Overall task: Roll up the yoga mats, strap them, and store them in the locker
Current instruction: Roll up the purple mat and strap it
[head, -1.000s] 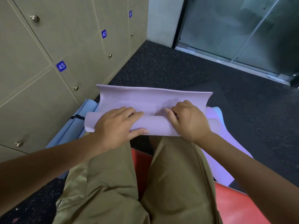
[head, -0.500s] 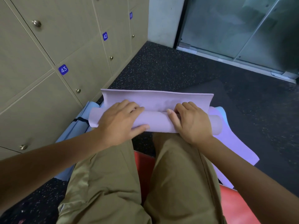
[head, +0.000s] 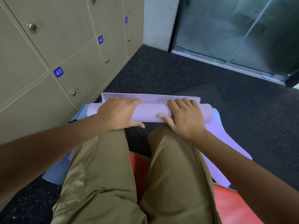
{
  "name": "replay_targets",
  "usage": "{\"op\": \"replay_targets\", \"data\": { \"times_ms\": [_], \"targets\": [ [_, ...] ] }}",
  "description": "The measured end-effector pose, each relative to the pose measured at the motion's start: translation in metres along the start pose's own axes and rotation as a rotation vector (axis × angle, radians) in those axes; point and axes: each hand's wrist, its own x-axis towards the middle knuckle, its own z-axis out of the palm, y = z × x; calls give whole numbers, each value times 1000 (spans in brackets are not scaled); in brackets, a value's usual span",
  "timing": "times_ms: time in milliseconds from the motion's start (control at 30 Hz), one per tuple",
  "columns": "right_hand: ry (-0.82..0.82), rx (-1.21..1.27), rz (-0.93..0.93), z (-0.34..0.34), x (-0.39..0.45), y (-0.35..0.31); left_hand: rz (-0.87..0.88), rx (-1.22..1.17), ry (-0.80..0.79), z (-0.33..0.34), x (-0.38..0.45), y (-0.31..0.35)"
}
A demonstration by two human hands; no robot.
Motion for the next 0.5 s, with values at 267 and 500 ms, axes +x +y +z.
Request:
{"op": "replay_targets", "data": {
  "times_ms": [267, 500],
  "targets": [
    [60, -58, -120, -26, 9, 16, -4, 4, -123, -51, 9, -5],
    [123, 14, -147, -75, 11, 14, -50, -70, -148, -119, -13, 6]
  ]
}}
